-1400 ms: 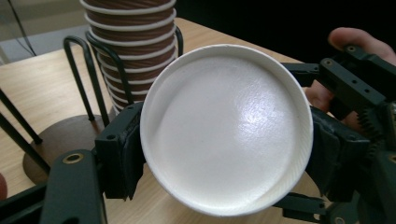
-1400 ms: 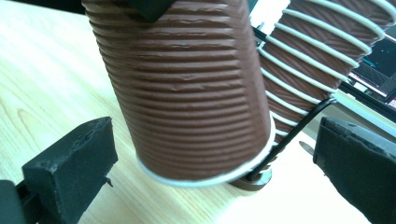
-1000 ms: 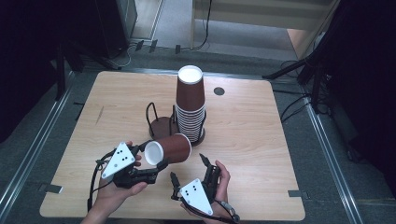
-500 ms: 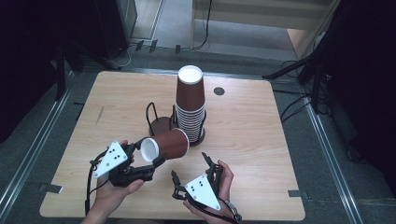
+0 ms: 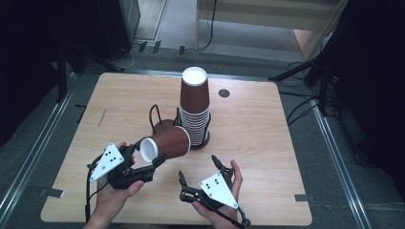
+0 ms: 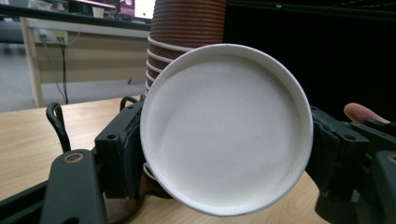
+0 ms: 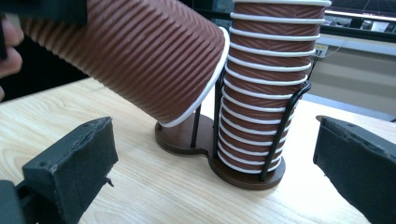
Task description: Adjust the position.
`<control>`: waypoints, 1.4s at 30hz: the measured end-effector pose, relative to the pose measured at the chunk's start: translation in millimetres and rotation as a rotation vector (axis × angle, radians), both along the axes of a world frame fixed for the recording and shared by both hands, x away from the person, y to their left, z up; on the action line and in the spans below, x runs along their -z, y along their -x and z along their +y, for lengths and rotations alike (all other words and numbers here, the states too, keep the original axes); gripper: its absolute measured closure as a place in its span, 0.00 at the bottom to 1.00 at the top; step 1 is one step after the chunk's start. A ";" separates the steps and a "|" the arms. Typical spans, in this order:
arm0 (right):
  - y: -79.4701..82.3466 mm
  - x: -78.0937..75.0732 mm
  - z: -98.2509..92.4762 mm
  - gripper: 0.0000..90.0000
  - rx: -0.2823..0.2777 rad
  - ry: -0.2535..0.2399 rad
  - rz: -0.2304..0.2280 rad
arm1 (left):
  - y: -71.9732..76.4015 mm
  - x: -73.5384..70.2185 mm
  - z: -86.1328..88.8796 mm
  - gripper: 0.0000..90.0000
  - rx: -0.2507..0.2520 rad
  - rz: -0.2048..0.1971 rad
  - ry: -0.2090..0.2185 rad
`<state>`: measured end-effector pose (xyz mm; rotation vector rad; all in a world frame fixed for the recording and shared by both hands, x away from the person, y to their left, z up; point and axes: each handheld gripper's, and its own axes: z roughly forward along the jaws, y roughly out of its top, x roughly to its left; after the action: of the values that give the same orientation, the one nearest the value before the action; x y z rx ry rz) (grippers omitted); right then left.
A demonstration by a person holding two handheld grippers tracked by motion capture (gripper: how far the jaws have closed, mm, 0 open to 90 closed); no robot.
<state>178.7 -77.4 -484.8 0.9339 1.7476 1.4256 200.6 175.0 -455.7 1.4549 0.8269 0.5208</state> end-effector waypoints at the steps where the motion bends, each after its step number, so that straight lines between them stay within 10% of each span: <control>1: 1.0 -2.9 0.2 0.00 -0.001 -0.029 0.020 | -0.1 0.6 -0.7 0.27 0.005 -0.011 0.011; 12: 2.8 -16.9 4.6 0.00 0.023 -0.195 0.103 | 2.3 3.6 -7.9 0.27 0.013 -0.035 0.021; 25: 1.8 -32.0 6.2 0.00 0.201 -0.284 0.159 | 5.2 5.5 -11.3 0.27 0.036 -0.088 0.059; 33: 5.5 -38.3 4.3 0.00 0.239 -0.549 0.240 | 4.1 8.9 -14.3 0.27 0.049 -0.104 0.070; 42: 7.0 -37.8 6.7 0.00 0.313 -0.706 0.343 | 3.3 14.7 -18.2 0.27 0.057 -0.124 0.093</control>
<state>171.7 -70.7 -447.0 1.8237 1.2217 1.7668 197.3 156.8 -470.4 1.3427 0.7009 0.5178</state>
